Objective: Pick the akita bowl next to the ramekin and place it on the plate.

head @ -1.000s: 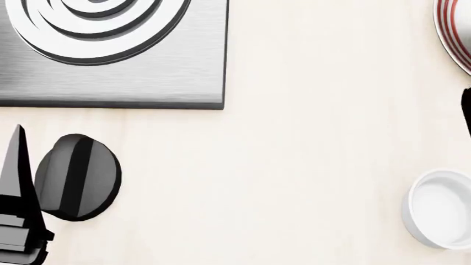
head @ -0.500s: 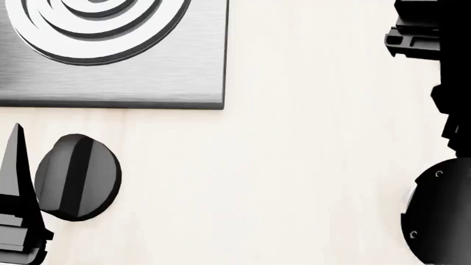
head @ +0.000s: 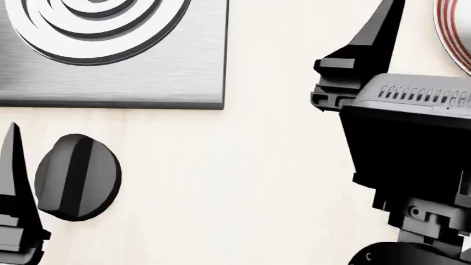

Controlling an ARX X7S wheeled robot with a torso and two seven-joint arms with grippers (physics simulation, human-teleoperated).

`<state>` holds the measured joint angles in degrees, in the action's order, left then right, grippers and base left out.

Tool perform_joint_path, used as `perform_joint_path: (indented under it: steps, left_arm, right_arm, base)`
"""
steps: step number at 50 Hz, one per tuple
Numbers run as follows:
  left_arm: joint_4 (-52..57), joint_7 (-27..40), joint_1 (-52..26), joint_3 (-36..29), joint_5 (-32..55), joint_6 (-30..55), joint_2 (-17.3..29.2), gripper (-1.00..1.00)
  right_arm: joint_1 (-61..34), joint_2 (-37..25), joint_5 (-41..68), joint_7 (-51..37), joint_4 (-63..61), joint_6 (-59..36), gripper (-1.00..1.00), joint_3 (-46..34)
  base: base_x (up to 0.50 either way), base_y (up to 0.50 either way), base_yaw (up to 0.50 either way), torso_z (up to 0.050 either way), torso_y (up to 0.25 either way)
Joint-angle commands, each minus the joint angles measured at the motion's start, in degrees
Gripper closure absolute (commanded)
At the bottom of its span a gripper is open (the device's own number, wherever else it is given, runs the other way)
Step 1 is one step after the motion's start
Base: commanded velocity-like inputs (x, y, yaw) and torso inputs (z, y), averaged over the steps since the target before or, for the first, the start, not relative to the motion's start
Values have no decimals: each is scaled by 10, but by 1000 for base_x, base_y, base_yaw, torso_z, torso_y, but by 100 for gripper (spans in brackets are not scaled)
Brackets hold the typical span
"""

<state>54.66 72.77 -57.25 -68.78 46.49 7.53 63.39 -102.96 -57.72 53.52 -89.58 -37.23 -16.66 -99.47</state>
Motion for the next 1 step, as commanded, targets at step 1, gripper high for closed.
perform_joint_path:
  steps: [1]
  left_arm:
    - [1,0,0,3,1,-3,4,-100]
  right_arm:
    - [121,8,-54,-1,-53,-73,-100,124]
  base:
    - [0,0,0,0,0]
